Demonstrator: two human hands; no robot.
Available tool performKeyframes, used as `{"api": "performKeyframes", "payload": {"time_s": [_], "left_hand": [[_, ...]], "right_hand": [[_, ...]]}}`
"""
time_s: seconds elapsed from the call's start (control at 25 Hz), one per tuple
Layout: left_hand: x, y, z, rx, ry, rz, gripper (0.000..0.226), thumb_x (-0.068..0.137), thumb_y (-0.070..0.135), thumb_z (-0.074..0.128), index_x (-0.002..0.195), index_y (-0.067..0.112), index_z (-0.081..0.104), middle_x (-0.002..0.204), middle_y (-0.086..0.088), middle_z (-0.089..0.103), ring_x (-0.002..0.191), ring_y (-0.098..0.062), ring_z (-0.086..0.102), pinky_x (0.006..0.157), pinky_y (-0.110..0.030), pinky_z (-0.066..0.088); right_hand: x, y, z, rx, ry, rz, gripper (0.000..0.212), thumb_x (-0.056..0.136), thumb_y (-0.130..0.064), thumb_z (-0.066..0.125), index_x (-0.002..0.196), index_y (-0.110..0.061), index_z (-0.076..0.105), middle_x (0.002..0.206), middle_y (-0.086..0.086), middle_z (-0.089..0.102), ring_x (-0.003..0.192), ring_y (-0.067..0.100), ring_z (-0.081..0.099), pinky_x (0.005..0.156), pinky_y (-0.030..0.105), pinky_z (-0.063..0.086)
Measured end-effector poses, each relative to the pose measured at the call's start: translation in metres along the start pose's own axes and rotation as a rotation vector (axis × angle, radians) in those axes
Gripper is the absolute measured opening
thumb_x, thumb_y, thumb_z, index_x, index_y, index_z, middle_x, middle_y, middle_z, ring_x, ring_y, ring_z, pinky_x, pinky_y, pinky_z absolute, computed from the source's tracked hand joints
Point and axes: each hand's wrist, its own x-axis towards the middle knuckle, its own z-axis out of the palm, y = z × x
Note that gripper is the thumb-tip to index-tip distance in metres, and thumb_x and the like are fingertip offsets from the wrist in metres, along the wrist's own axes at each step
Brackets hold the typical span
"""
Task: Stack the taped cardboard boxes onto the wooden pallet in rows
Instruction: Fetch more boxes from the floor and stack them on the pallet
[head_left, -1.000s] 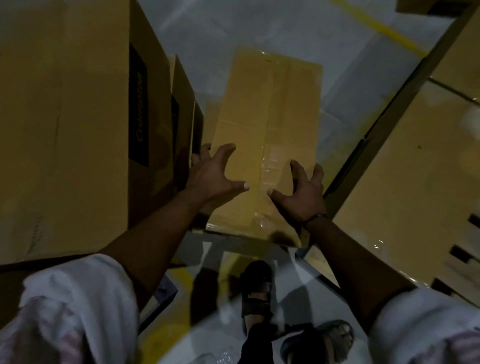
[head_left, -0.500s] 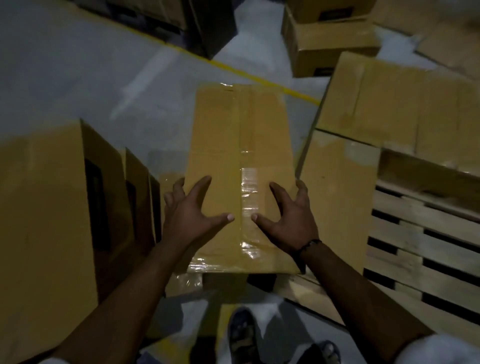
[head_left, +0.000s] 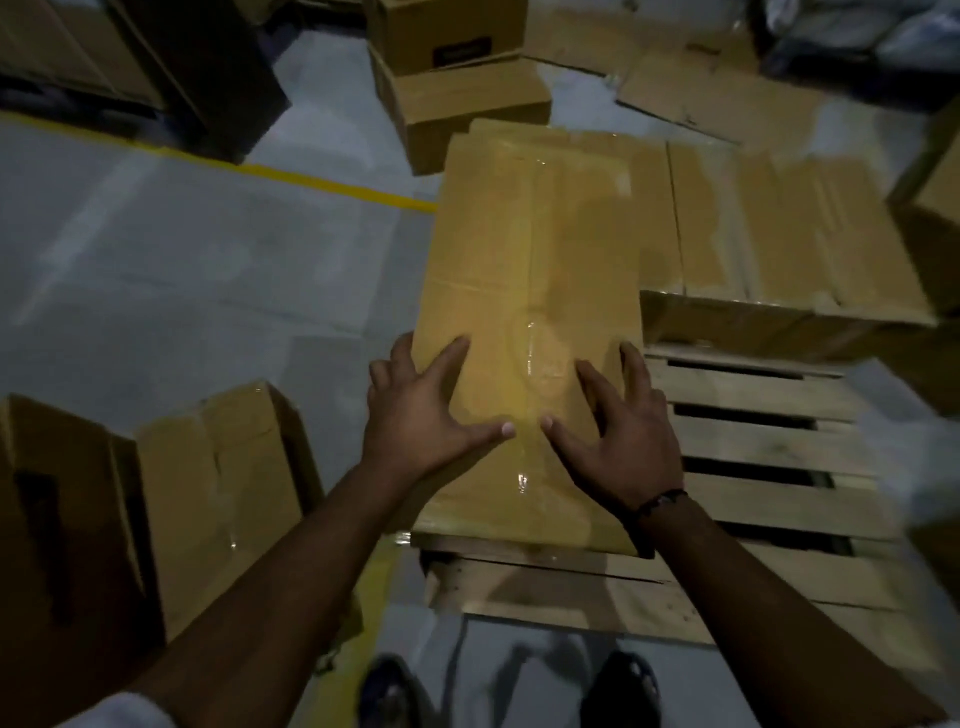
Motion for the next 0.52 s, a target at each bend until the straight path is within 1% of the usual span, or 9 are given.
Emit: {"api": "performKeyframes", "payload": {"time_s": [0.08,0.2,0.28,0.44,0.52], "left_hand": [[-0.001,0.041,0.045,0.006,-0.026,0.007,0.115,0.055,0.090,0.072,0.154,0.055,0.025,0.166,-0.007,0.011,0.144,-0.031,0.017,0.114,-0.052,0.032],[-0.014,0.101,0.115,0.019,-0.080,0.029,0.115,0.055,0.092,0.069,0.154,0.056,0.023,0.165,-0.009,0.013,0.141,-0.031,0.021,0.111,-0.049,0.036],[-0.023,0.130,0.152,0.008,-0.126,0.020,0.113,0.056,0.092,0.067,0.154,0.056,0.022,0.165,-0.006,0.010,0.142,-0.031,0.020,0.112,-0.049,0.035],[-0.031,0.165,0.210,0.017,-0.216,-0.031,0.111,0.062,0.091,0.065,0.155,0.058,0.014,0.167,-0.001,0.003,0.144,-0.026,0.011,0.113,-0.049,0.032],[-0.034,0.171,0.227,0.025,-0.244,-0.054,0.110,0.063,0.093,0.062,0.154,0.059,0.011,0.167,-0.001,0.002,0.144,-0.025,0.011,0.112,-0.049,0.032]], "right_hand": [[-0.006,0.058,-0.013,-0.022,0.001,0.039,0.082,0.079,-0.083,0.055,0.149,-0.044,0.038,0.167,-0.010,0.007,0.139,0.032,0.035,0.099,0.047,0.050],[-0.022,0.143,-0.037,-0.090,-0.029,0.094,0.082,0.078,-0.083,0.056,0.148,-0.042,0.041,0.166,-0.008,0.011,0.134,0.032,0.039,0.094,0.045,0.052],[-0.028,0.189,-0.046,-0.105,-0.063,0.102,0.083,0.078,-0.083,0.056,0.148,-0.042,0.042,0.166,-0.007,0.011,0.132,0.033,0.040,0.092,0.046,0.053],[-0.037,0.260,-0.043,-0.083,-0.154,0.128,0.085,0.077,-0.083,0.056,0.149,-0.041,0.042,0.167,-0.006,0.010,0.134,0.037,0.037,0.093,0.049,0.052],[-0.042,0.281,-0.032,-0.096,-0.184,0.119,0.085,0.077,-0.083,0.055,0.149,-0.039,0.043,0.167,-0.004,0.012,0.131,0.038,0.041,0.089,0.050,0.054]]}}
